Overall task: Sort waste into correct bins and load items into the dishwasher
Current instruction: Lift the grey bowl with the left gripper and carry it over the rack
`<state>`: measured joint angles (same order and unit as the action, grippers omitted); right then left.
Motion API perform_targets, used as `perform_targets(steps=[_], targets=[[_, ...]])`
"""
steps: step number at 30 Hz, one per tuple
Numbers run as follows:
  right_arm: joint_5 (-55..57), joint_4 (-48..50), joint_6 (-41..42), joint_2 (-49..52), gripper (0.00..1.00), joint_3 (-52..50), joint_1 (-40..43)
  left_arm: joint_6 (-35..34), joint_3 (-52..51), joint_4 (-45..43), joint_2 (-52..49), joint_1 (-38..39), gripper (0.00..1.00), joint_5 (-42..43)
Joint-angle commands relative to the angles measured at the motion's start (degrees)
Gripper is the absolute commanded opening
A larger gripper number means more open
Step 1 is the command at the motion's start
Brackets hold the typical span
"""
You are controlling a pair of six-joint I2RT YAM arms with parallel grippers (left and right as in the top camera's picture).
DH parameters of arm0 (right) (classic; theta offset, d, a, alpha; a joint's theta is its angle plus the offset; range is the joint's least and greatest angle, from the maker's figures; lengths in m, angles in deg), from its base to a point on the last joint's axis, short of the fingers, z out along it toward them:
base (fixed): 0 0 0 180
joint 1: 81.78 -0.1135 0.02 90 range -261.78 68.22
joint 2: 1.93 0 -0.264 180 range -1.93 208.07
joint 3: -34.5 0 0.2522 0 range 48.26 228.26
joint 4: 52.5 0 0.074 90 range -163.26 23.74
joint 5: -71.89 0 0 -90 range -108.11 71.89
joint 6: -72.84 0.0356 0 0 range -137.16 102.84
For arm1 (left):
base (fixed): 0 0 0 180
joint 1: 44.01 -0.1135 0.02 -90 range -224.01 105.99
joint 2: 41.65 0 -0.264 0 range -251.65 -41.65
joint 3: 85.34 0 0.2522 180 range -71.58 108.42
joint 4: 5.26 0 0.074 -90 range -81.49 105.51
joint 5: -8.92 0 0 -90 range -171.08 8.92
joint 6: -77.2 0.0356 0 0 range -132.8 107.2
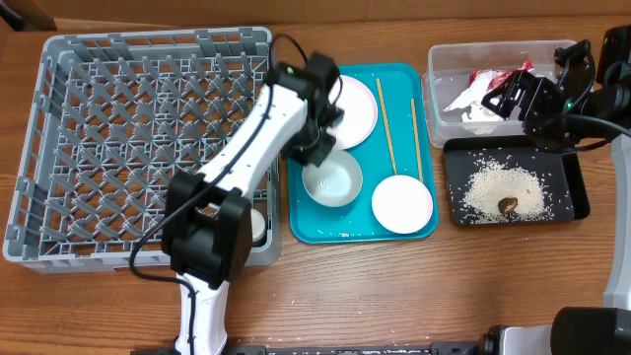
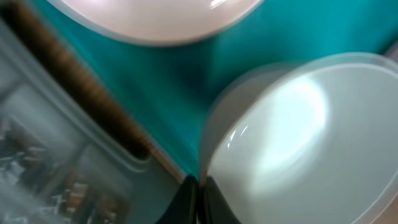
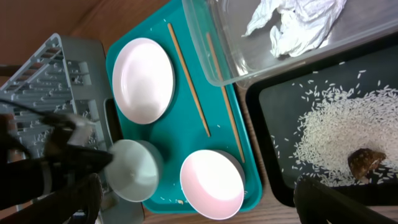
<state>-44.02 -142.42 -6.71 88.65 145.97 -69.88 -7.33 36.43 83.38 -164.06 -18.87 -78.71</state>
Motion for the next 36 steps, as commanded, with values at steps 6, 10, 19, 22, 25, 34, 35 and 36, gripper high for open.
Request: perform_targets(steps=[6, 10, 19, 22, 25, 34, 35, 36], targets=[[0.4, 1.0, -0.5, 0.0, 1.00, -0.3, -0.3, -7.2, 36.6, 18.4, 1.2, -6.4, 0.04, 0.1], [0.4, 1.0, -0.5, 0.0, 1.00, -0.3, -0.3, -8.4, 48.3, 19.1, 1.2, -11.2, 0.04, -6.3], [0.4, 1.0, -0.5, 0.0, 1.00, -0.3, -0.3, -26.8, 44.8, 16.0, 0.8, -12.5, 0.04, -43.1], [0.4, 1.0, -0.5, 0.0, 1.00, -0.3, -0.3, -32.8, 41.3, 14.4, 0.8, -12.2, 0.04, -50.8], [0.4, 1.0, -0.5, 0.0, 1.00, -0.3, -0.3, -37.3, 36.6, 12.0, 0.8, -11.8, 0.04, -57.5], [0.4, 1.0, -0.5, 0.0, 1.00, -0.3, -0.3, -42.6, 19.5, -3.0, 0.8, -8.2, 0.04, -74.1], [0.4, 1.0, -0.5, 0.0, 1.00, -0.3, -0.3, -42.6, 17.7, -5.3, 0.8, -7.7, 0.04, -75.3], [0.4, 1.0, -0.5, 0.0, 1.00, -0.3, -0.3, -42.5, 15.7, -7.8, 0.8, -7.3, 0.04, -76.8]])
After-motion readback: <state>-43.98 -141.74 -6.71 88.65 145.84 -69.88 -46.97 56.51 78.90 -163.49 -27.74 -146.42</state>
